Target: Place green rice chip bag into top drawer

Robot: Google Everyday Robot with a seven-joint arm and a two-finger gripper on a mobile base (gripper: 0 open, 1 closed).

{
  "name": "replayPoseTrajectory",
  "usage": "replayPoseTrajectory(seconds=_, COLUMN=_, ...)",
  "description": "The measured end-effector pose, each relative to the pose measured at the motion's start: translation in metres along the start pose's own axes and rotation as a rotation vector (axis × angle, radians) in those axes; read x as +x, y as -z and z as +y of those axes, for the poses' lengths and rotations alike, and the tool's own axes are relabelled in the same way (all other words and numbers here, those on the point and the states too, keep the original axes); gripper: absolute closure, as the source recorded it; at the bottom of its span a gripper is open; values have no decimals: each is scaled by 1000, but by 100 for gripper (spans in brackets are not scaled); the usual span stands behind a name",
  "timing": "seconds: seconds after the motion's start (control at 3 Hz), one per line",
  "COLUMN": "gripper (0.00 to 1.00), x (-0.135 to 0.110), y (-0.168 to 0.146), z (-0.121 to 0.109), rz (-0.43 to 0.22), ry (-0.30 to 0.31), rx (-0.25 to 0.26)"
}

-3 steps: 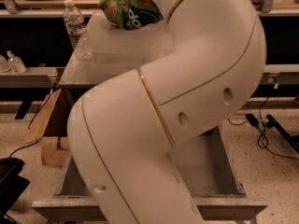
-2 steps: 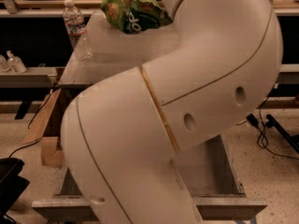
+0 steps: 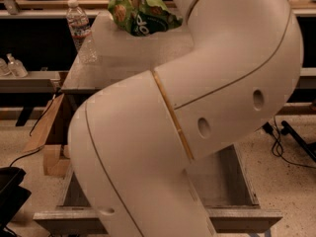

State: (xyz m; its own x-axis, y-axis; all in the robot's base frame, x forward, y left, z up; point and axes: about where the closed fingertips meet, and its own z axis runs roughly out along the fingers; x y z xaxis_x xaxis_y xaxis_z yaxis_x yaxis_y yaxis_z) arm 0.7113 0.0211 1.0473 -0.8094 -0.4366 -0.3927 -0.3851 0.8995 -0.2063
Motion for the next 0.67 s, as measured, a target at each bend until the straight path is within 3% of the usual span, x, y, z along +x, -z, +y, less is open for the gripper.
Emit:
replayPoseTrajectory(seconds=0.33, gripper=100, x=18, y=-4, z=-25, rz=-28, ry=-88, rx=-82)
replayPoseTrajectory(seconds=0.67, gripper=100, x=63, y=-1, z=-63, rz=-55, ry=-224, rx=-181)
